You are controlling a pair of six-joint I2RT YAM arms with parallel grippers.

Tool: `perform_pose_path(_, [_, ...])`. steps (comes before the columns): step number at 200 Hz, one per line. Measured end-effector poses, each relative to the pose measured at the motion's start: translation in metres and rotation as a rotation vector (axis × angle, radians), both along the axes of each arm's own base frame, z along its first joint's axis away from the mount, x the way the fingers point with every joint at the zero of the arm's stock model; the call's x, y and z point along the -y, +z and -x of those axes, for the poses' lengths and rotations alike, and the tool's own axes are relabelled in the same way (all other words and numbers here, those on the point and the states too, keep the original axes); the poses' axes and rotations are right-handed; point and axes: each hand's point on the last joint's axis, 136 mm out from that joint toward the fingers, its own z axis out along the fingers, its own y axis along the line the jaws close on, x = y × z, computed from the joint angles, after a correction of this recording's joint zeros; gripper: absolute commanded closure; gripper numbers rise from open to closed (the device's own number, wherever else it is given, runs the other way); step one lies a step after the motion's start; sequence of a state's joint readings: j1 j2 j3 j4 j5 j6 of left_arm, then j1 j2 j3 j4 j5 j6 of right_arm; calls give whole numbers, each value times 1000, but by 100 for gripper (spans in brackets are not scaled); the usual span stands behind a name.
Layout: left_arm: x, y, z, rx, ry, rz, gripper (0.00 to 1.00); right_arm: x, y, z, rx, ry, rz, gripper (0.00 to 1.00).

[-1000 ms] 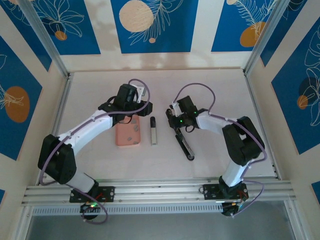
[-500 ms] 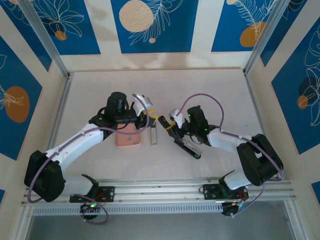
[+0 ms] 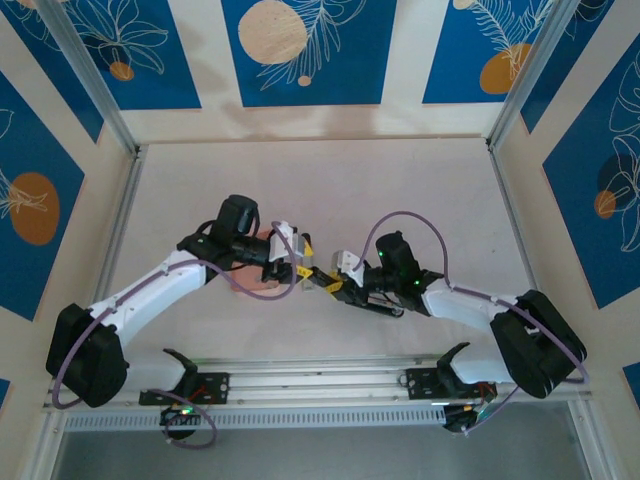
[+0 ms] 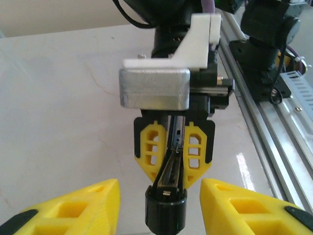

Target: Load the staples into the stapler

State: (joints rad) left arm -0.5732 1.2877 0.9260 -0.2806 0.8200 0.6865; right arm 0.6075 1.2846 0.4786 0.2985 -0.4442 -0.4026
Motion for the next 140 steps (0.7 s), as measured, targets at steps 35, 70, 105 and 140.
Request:
perform_pose_path(35, [-1,-9,10,-2,-37,-31,53,-4,8,5,29,24,-18,84])
perform_pose_path(70, [0,-17,16,-18,-52,-46,54,-9,16,14,52,53,-35,84])
perform_pose_path(105, [2,-24,24,-31,-69,-55,60,-16,19,21,63,80,-45,84])
perform_pose_path(140, [2,-30,31,-49,-84,-65,66,-19,20,25,67,91,-46,84])
